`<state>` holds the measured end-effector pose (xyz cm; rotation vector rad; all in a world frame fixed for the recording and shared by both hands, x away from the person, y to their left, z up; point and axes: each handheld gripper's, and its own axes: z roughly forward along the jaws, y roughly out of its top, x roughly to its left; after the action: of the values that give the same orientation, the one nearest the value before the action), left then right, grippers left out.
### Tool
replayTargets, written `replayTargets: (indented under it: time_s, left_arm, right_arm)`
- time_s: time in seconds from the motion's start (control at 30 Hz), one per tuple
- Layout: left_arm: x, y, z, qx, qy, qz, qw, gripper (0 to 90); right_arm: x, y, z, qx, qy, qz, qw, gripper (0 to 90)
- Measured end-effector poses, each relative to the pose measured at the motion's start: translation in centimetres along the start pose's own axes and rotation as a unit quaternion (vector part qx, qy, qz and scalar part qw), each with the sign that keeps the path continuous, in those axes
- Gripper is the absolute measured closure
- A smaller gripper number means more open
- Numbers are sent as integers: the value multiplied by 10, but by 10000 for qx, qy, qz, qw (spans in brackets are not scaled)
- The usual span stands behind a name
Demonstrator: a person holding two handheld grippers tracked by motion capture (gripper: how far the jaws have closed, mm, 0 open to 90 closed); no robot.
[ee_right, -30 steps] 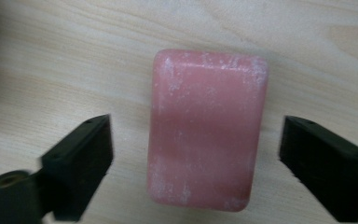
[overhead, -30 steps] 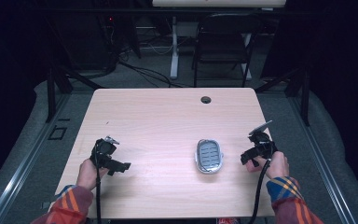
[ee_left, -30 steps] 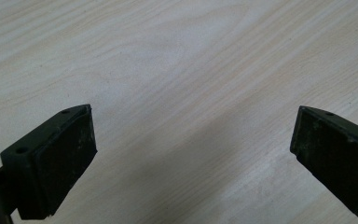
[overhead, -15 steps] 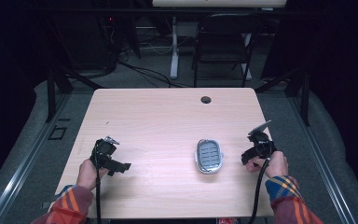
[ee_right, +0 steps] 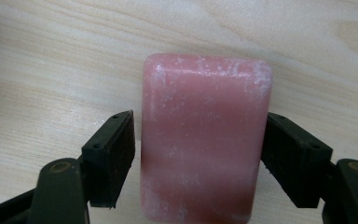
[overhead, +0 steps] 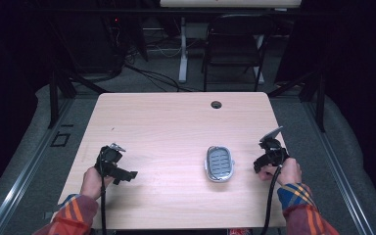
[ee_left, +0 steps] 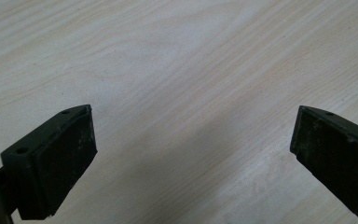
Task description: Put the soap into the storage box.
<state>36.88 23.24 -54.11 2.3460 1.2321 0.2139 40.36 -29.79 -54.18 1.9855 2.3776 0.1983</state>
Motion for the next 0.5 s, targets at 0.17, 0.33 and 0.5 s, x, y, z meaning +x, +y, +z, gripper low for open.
replayTargets:
  time_s: [0.17, 0.33, 0.5]
  left_arm:
    - [0, 0, 0, 12, 5, 26, 10000, 2]
    - [0, 0, 0, 7, 11, 56, 10000, 2]
    - [0, 0, 0, 25, 4, 29, 10000, 2]
  right_arm:
    - [0, 2, 3, 118, -126, -76, 9998, 364]
    - [1, 4, 4, 157, -143, -107, 9997, 366]
    - [1, 4, 4, 194, -90, -61, 9998, 366]
